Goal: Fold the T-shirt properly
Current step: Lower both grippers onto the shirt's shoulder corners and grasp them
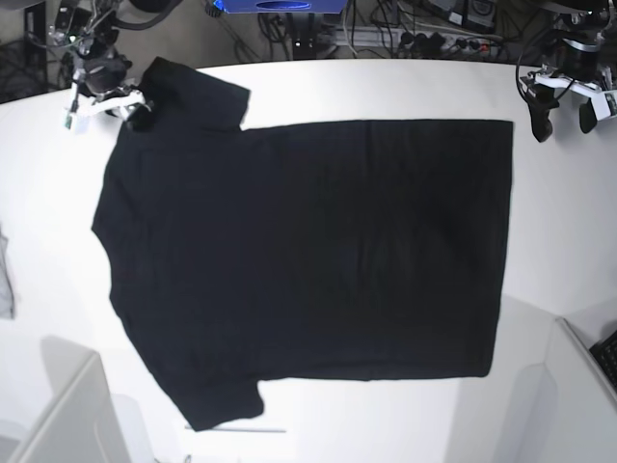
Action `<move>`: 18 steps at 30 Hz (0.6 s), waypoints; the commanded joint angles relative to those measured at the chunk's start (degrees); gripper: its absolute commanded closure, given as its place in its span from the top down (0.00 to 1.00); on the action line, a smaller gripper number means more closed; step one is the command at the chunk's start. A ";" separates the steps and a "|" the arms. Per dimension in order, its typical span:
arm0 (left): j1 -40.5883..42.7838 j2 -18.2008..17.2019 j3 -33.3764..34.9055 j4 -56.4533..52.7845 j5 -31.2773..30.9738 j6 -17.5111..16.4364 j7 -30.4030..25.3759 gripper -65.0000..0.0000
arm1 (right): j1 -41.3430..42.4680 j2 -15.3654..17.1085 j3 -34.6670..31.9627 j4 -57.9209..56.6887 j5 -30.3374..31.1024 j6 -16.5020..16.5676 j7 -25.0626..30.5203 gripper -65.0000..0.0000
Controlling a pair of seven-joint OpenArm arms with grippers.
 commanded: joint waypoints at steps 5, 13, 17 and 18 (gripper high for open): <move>-0.06 -0.59 -0.23 -1.16 -0.95 -0.64 -1.43 0.88 | -2.19 -0.15 -1.42 0.23 0.13 4.23 -2.59 0.55; -3.23 1.43 0.03 -3.35 -0.95 -2.48 -0.81 0.88 | -1.84 -0.15 -1.42 -2.93 0.13 4.49 -2.59 0.47; -6.65 2.13 -0.32 -5.20 -0.95 -2.57 6.05 0.88 | -1.75 0.11 -1.42 -3.90 0.13 4.58 -2.50 0.13; -7.45 2.22 -0.23 -5.81 -0.95 -2.57 7.45 0.88 | -1.66 0.11 -1.42 -3.90 0.13 4.58 -2.50 0.03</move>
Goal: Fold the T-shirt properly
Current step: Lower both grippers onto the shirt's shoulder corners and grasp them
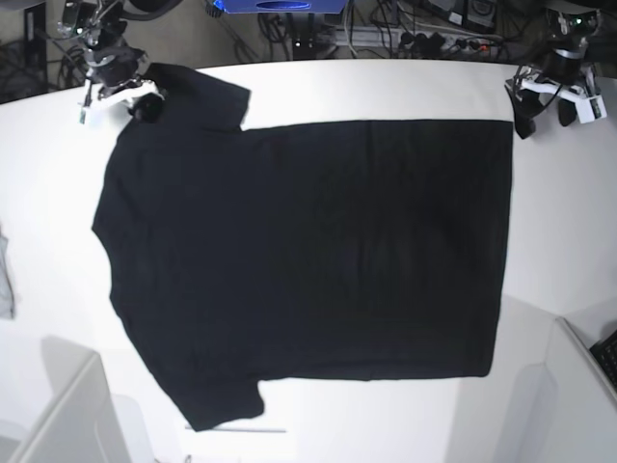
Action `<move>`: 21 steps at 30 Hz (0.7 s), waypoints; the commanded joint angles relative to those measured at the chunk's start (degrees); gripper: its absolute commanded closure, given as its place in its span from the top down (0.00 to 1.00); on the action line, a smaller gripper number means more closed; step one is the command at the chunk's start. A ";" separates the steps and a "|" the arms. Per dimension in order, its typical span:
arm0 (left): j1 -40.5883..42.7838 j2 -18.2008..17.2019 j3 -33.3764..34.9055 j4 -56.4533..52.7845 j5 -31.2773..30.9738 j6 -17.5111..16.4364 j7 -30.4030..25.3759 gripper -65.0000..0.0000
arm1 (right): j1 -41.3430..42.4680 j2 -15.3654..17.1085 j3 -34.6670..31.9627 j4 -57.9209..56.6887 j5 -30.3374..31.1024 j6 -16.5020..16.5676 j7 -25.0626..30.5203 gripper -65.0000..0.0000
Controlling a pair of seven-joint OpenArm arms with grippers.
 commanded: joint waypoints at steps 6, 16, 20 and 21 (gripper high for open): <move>-1.99 0.41 1.95 -0.11 -0.93 -0.12 -0.06 0.88 | 0.24 0.13 0.02 -2.36 -1.90 -0.91 -3.90 0.00; -3.58 0.76 8.72 -2.58 -0.93 -0.12 0.03 0.88 | 0.24 0.13 0.02 -2.44 -1.90 -0.91 -3.90 0.00; -5.69 1.03 8.80 -6.27 -0.93 -0.12 0.03 0.88 | 0.24 0.13 0.02 -2.44 -1.90 -0.91 -3.90 0.00; -5.86 1.29 8.80 -6.97 -0.93 -0.12 0.03 0.88 | 0.24 0.13 0.02 -2.44 -1.90 -0.91 -3.90 0.00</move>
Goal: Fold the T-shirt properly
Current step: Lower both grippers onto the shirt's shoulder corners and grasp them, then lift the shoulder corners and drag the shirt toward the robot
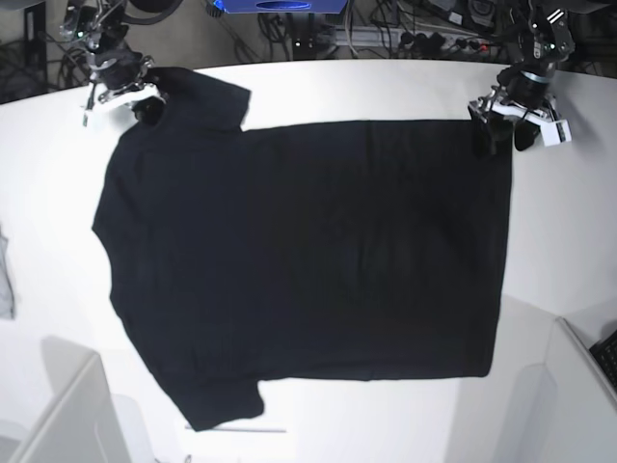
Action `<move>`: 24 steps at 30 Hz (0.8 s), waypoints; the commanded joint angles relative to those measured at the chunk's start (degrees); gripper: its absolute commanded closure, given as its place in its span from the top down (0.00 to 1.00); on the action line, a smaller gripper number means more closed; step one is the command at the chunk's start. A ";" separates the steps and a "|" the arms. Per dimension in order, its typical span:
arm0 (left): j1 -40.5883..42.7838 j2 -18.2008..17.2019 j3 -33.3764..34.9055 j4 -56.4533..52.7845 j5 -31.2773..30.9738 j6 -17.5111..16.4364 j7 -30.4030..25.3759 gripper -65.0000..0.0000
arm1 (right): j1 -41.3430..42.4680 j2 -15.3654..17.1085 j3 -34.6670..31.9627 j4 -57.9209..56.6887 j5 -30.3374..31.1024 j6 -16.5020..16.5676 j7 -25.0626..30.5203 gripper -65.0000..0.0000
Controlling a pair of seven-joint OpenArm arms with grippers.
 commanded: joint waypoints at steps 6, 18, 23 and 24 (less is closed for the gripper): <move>-1.59 0.31 1.16 -1.21 0.45 0.47 7.97 0.87 | -1.02 0.13 0.02 -0.63 -3.28 -1.65 -4.32 0.00; -3.35 1.36 1.51 -1.21 0.45 0.47 9.99 0.13 | -1.02 0.13 0.02 -0.72 -3.37 -1.65 -4.32 0.00; -3.17 1.10 0.98 -0.68 0.45 0.47 9.99 0.00 | -1.11 0.22 1.16 0.51 -3.37 -1.65 -4.32 0.00; -3.09 1.10 0.98 -0.59 0.45 0.47 9.99 0.00 | -1.20 0.13 1.86 1.13 -3.37 -1.65 -4.32 0.00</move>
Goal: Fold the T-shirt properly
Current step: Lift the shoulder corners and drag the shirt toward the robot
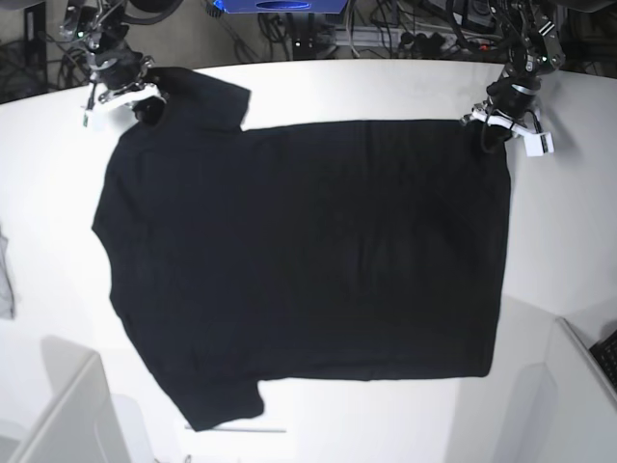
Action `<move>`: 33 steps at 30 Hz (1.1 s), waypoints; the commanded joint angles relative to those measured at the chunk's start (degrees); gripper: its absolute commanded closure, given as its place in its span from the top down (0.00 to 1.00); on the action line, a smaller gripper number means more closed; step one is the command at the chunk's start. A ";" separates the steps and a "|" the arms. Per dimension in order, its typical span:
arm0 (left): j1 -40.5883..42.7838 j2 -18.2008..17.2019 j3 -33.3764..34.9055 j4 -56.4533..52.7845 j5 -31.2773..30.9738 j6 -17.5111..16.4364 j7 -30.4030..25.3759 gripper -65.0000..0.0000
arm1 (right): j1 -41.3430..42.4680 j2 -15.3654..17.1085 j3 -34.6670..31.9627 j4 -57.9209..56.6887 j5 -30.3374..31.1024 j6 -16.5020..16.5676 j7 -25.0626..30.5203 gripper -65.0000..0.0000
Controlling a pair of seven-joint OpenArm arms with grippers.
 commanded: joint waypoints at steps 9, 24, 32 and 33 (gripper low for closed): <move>4.06 -0.54 -0.20 3.71 1.70 0.84 2.04 0.00 | -2.41 0.31 2.55 4.26 -2.62 -1.91 -2.44 0.00; 10.91 -0.45 -2.22 9.95 1.87 0.84 1.86 0.00 | -7.95 -0.13 2.55 8.21 -2.36 -1.91 -2.35 0.00; 13.46 -0.36 -2.57 13.65 1.96 0.84 1.86 0.00 | -9.62 -0.22 2.55 13.31 -2.36 -1.91 -2.35 0.00; 13.55 -0.36 -2.57 13.91 1.96 0.84 1.95 0.00 | -9.53 -0.22 2.55 13.57 -2.36 -1.91 -2.35 0.00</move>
